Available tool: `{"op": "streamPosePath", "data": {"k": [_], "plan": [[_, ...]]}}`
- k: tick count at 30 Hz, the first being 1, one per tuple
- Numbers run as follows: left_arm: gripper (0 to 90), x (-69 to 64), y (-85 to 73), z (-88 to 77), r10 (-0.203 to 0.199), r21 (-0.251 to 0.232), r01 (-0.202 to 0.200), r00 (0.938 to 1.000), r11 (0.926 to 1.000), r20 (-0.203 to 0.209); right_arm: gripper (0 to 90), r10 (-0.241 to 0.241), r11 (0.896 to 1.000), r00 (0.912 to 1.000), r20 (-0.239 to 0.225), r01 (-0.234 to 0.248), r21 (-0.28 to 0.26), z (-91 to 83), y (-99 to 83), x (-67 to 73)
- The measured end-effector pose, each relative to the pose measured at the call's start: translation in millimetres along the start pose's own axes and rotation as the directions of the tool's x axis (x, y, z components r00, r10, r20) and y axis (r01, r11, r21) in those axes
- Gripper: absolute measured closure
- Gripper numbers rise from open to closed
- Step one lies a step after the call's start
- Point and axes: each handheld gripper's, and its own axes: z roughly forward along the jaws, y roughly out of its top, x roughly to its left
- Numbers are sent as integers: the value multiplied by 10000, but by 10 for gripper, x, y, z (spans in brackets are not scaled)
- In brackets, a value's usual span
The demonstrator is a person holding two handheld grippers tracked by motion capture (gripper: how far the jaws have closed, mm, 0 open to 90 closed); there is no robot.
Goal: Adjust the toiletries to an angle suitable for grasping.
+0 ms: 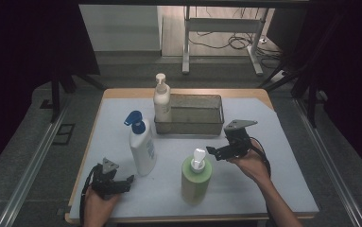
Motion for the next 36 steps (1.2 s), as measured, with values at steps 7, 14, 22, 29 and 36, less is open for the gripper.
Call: {"op": "streamPosePath", "data": {"k": [7, 14, 22, 29, 36], "plan": [[127, 0, 0, 0, 1, 5, -1, 10000, 10000, 0, 0, 57, 9999, 10000, -28, -56, 130, -84, -123, 21], [127, 1, 0, 0, -1, 3, 1, 10000, 10000, 2, 0, -190, 9997, 9998, -94, 191, 157, -221, -315, 82], [127, -1, 0, 1, -19, -15, 19, 10000, 10000, 1, 0, -185, 9998, 9973, -706, 188, 32, -371, -479, 236], [127, -2, 0, 1, -23, -17, 23, 10000, 10000, -4, 0, -254, 9997, 9943, -1038, 250, -54, -471, -579, 359], [127, -2, 0, 1, -24, -15, 24, 10000, 10000, -4, 0, -528, 9986, 9854, -1619, 511, -148, -570, -630, 572]]}}
